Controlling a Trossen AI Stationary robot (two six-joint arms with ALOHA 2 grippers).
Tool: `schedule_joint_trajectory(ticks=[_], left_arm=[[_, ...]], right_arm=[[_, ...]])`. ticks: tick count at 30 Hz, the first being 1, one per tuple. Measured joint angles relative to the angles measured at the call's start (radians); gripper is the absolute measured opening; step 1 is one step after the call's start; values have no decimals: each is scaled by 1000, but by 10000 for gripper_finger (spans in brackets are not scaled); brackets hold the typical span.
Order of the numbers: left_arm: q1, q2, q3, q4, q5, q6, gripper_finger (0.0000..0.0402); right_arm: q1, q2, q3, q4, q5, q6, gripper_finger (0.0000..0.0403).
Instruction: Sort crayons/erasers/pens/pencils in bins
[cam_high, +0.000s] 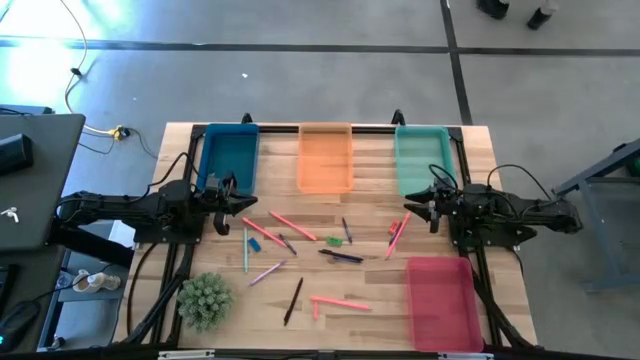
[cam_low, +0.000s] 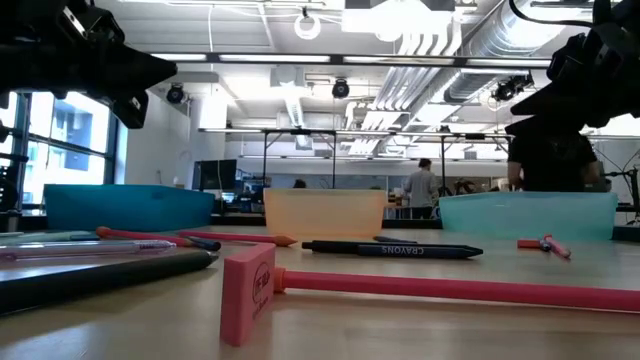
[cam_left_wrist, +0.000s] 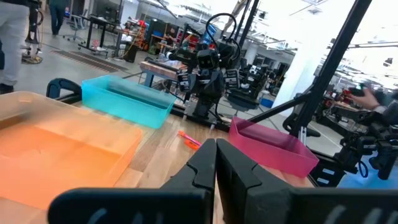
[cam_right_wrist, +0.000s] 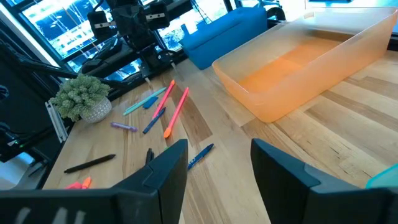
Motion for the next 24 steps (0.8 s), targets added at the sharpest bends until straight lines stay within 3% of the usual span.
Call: schedule_joint_trajectory(ticks=[24], left_arm=[[0,0,0,1,-1,0,1]], right_arm=[[0,0,0,1,10,32,169]])
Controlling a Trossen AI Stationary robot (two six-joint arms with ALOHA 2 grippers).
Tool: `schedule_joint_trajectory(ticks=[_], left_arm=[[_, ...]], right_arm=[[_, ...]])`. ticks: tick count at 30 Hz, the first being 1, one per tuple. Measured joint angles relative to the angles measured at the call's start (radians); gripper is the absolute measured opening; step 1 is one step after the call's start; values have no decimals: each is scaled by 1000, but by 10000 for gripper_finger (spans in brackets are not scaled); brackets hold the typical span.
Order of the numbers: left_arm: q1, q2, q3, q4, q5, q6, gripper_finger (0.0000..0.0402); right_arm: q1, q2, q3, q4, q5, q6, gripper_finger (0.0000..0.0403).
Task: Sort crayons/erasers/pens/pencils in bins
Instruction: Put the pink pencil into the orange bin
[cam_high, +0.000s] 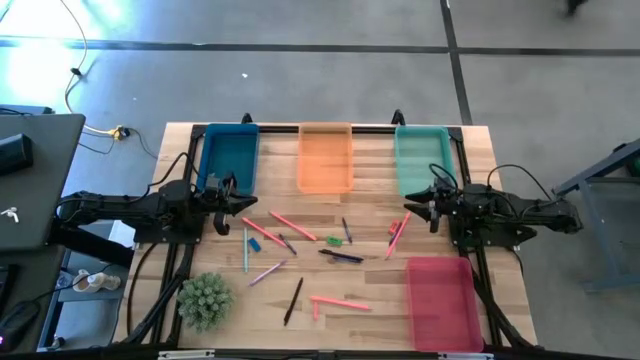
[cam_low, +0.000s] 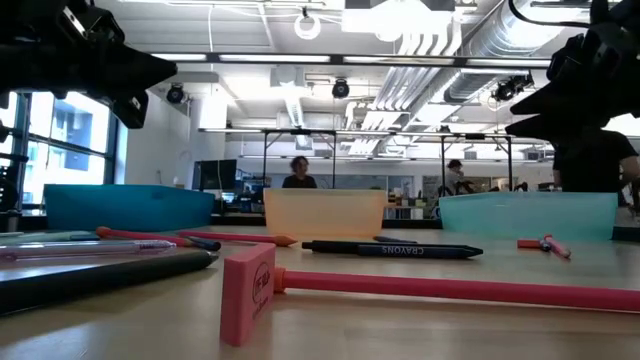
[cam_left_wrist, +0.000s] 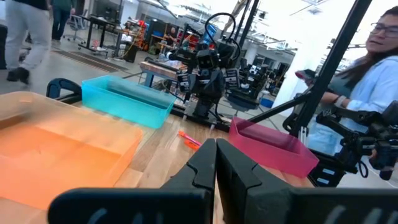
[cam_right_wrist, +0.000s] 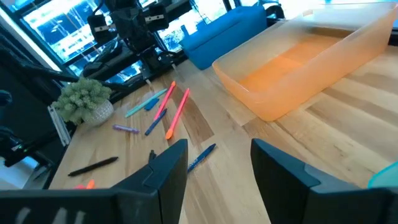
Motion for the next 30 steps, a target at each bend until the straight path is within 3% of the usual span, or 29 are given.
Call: schedule_joint_trajectory(ticks=[4,12,20,30], left_arm=[[0,0,0,1,-6,0,1],[0,0,0,2,-7,-26,1],[0,0,0,2,-7,-59,1],[0,0,0,3,-7,-106,1]], right_arm=[[-1,0,0,8,41,65,169],[-1,0,5,103,-38,152,169],[-1,53,137,99,-12,207,169],[0,323,413,-202,20,378,169]])
